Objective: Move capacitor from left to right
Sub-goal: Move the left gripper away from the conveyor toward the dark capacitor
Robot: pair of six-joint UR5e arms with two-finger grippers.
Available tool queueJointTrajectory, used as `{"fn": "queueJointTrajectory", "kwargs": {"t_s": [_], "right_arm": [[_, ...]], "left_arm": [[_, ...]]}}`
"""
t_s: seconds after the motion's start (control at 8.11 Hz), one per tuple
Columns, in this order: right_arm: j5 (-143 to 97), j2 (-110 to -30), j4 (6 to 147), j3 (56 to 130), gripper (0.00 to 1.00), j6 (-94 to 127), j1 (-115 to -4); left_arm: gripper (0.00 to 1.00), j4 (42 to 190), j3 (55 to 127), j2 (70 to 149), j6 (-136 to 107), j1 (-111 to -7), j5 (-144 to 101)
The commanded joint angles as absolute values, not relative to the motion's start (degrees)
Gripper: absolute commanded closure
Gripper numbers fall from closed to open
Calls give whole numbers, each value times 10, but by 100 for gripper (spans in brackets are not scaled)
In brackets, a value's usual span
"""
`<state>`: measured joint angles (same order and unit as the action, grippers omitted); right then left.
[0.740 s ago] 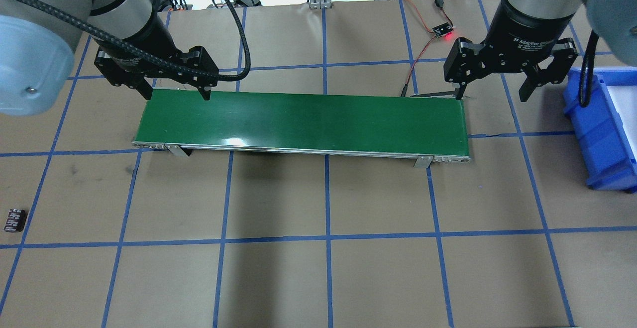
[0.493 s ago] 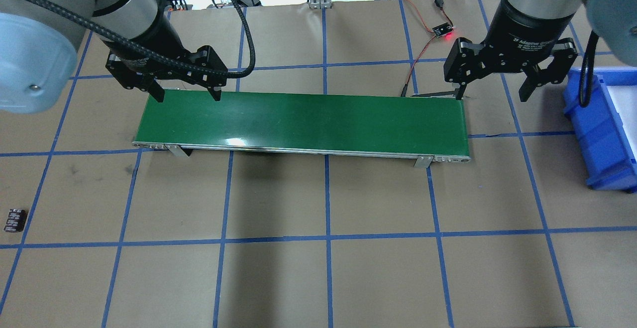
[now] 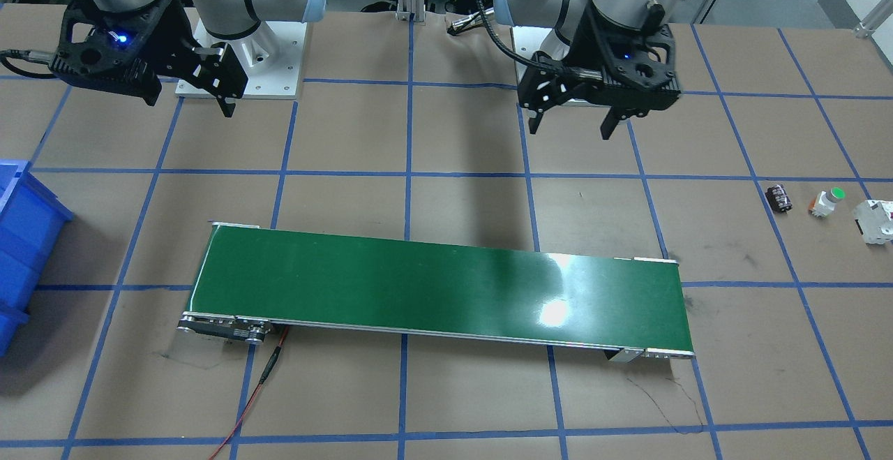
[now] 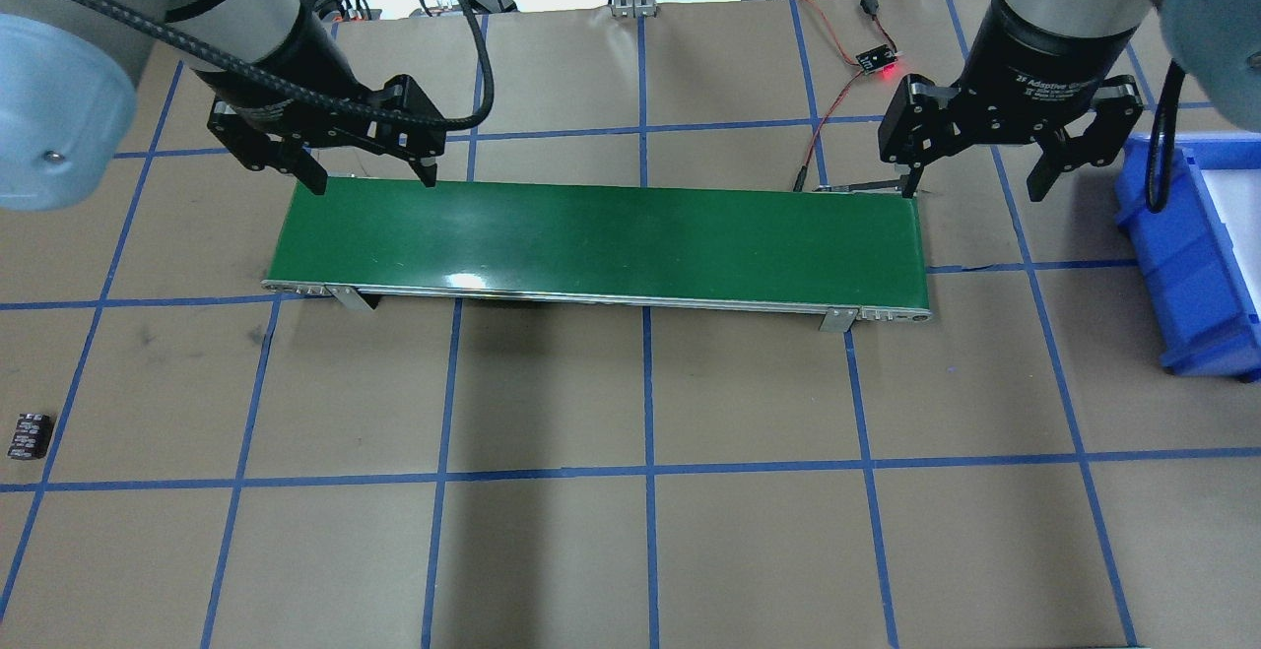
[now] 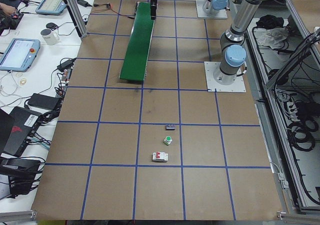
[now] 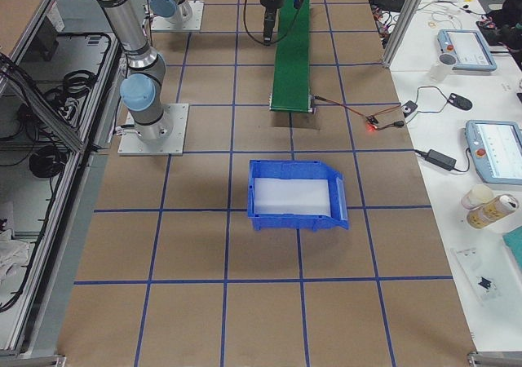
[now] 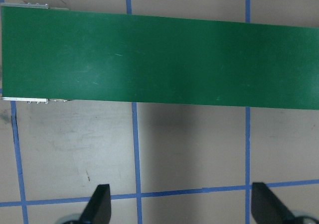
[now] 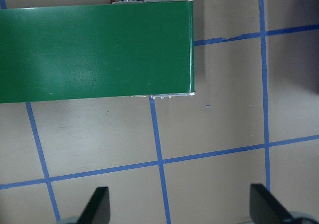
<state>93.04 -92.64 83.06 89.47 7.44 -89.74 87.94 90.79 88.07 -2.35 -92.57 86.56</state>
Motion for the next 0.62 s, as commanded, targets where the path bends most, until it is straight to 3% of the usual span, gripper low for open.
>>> {"fn": "queueJointTrajectory", "kwargs": {"t_s": [0.0, 0.49], "right_arm": [[932, -926, 830, 895, 0, 72, -897], [934, -924, 837, 894, 0, 69, -896]], "left_arm": [[0, 881, 907, 894, 5, -799, 903], [0, 862, 917, 930, 202, -566, 905]]}}
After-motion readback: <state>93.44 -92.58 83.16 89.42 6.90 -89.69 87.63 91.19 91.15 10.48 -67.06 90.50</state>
